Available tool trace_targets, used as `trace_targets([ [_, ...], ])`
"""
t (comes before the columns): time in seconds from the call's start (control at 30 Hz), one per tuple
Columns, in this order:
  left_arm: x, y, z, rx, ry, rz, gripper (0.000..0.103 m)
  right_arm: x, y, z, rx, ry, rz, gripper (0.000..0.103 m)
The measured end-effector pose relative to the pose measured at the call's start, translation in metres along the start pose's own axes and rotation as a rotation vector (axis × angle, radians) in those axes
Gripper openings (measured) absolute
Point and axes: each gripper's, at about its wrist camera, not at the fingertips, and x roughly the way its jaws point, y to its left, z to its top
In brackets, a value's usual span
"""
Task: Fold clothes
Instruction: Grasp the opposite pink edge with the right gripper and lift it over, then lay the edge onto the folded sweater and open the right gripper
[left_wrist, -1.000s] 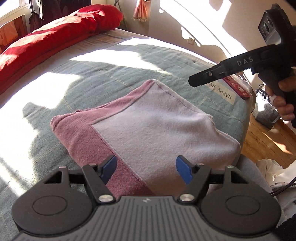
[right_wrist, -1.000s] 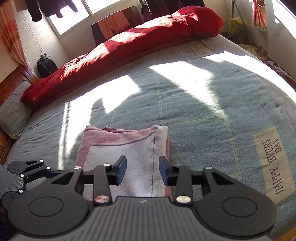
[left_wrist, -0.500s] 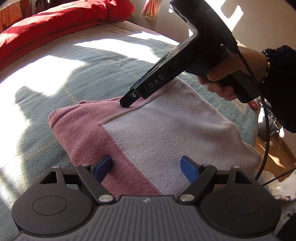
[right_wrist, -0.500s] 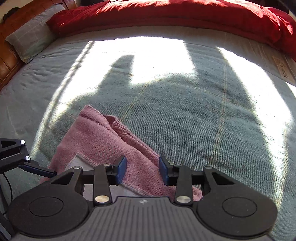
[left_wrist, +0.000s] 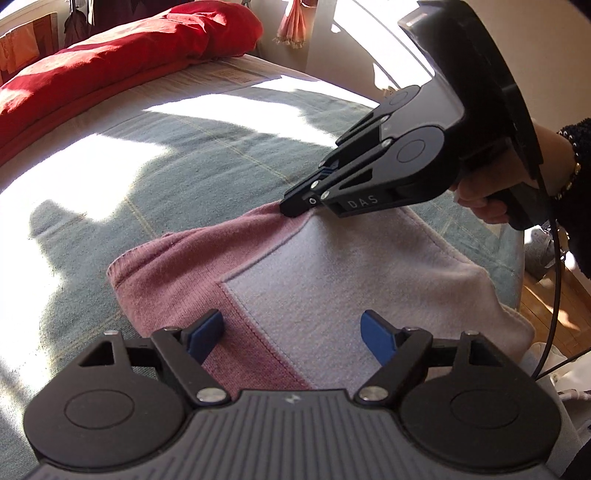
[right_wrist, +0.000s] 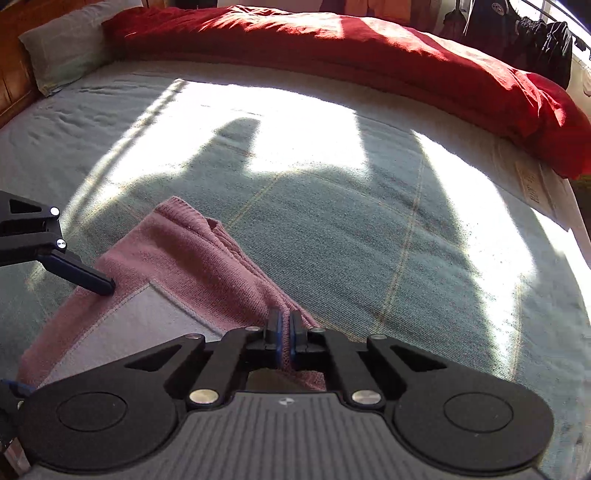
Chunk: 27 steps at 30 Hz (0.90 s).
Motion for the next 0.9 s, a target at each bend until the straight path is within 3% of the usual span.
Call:
trace_targets([
  [0.17, 0.014, 0.008, 0.005, -0.021, 0.014, 0.008, 0.082, 0.009, -0.006, -0.002, 0.045, 0.002, 0.002, 0.01],
  [0.27, 0.006, 0.014, 0.01, -0.035, -0.005, 0.019, 0.082, -0.016, -0.018, -0.002, 0.13, -0.051, 0.005, 0.019],
  [0.37, -0.01, 0.011, 0.011, -0.016, -0.023, 0.016, 0.082, -0.049, -0.03, -0.011, 0.201, -0.084, 0.035, 0.019],
  [0.47, -0.018, 0.002, 0.006, 0.008, -0.021, -0.016, 0.082, -0.065, -0.035, -0.032, 0.267, -0.061, 0.126, 0.019],
  [0.53, -0.013, -0.007, 0.0, 0.015, 0.001, -0.049, 0.083, -0.059, -0.035, -0.047, 0.283, -0.025, 0.123, 0.019],
  [0.63, 0.003, -0.017, -0.007, 0.031, 0.038, -0.049, 0.083, -0.041, -0.046, -0.067, 0.346, -0.004, 0.083, 0.011],
  [0.67, 0.009, -0.018, -0.007, 0.032, 0.045, -0.033, 0.085, -0.042, -0.05, -0.069, 0.374, -0.01, 0.079, 0.001],
  [0.7, 0.011, -0.019, -0.006, 0.031, 0.045, -0.027, 0.086, -0.043, -0.053, -0.07, 0.402, -0.016, 0.076, 0.0],
  [0.8, 0.012, -0.02, 0.0, 0.026, 0.043, -0.023, 0.088, -0.06, -0.043, -0.057, 0.349, -0.071, 0.038, 0.011],
  [0.9, 0.013, -0.016, -0.002, 0.016, 0.042, -0.028, 0.088, -0.061, -0.031, -0.039, 0.282, -0.097, 0.084, 0.015],
])
